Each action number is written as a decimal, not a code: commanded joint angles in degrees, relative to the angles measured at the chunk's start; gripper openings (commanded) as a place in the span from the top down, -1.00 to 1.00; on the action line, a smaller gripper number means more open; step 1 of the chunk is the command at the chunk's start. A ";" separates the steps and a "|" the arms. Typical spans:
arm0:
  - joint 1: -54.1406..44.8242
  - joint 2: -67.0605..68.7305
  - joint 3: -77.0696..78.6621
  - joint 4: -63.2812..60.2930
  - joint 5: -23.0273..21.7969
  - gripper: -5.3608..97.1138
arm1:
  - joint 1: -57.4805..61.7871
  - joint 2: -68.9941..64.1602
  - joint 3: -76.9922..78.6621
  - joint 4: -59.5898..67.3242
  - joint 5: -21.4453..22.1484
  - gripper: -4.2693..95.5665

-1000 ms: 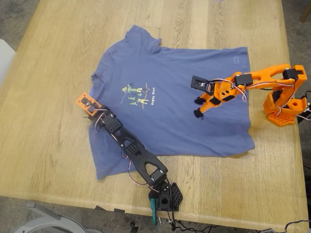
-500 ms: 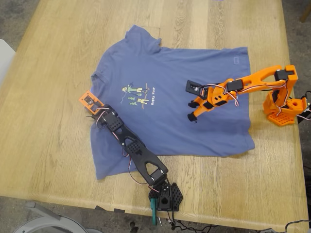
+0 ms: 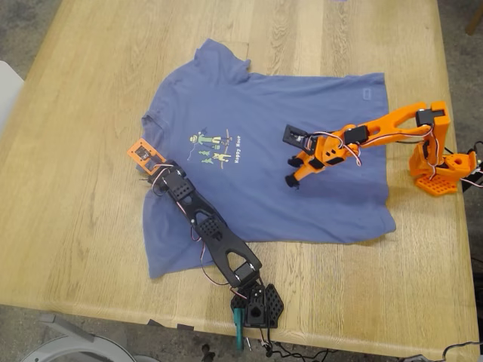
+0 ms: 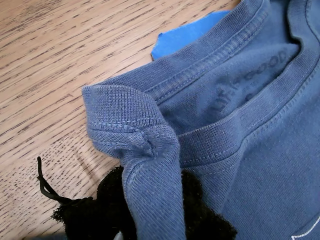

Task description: Fold a T-shirt

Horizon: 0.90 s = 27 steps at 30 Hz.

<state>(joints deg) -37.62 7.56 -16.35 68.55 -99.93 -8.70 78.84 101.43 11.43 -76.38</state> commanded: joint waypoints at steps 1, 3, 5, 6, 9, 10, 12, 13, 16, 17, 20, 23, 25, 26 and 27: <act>1.76 10.99 -2.64 0.70 -0.09 0.72 | -0.97 -0.09 -3.34 -1.76 -0.26 0.27; 1.93 11.25 -2.64 1.14 -0.09 0.72 | -1.67 -1.23 -3.96 -2.29 -0.26 0.27; 2.11 11.43 -2.64 1.67 -0.09 0.72 | -2.29 -2.29 -4.83 -2.46 -0.26 0.28; 2.20 11.51 -2.64 1.85 -0.09 0.72 | -2.55 -2.81 -5.27 -2.55 -0.26 0.28; 2.55 11.69 -2.64 2.37 -0.09 0.72 | -2.90 -4.04 -6.06 -2.99 -0.26 0.28; 2.81 11.78 -2.64 2.64 -0.18 0.72 | -2.90 -4.39 -6.15 -3.43 -0.26 0.28; 3.34 11.95 -2.72 3.08 -0.26 0.72 | -2.90 -5.01 -6.42 -3.52 -0.35 0.29; 3.69 11.95 -2.72 3.16 -0.26 0.72 | -2.90 -5.45 -6.50 -3.96 -0.35 0.29; 4.39 12.04 -2.72 3.60 -0.26 0.72 | -3.16 -7.03 -7.12 -4.57 -0.09 0.29; 4.66 12.13 -2.72 3.69 -0.35 0.72 | -3.34 -7.56 -7.21 -4.92 0.09 0.29; 5.36 12.83 -2.72 4.66 -0.35 0.72 | -3.69 -9.14 -7.21 -6.50 0.53 0.30; 5.71 13.97 -2.72 5.71 -0.44 0.72 | -3.96 -11.07 -7.29 -8.17 0.88 0.30; 5.80 14.94 -2.72 6.68 -0.44 0.72 | -3.96 -12.66 -7.73 -9.32 0.97 0.30; 5.98 15.47 -2.72 6.94 -0.44 0.72 | -4.04 -13.62 -8.17 -10.02 1.05 0.30; 6.15 16.08 -2.72 7.47 -0.44 0.72 | -4.13 -14.50 -8.61 -10.37 1.14 0.30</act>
<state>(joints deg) -33.05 11.25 -16.35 75.41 -100.11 -11.87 65.04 95.19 2.29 -75.76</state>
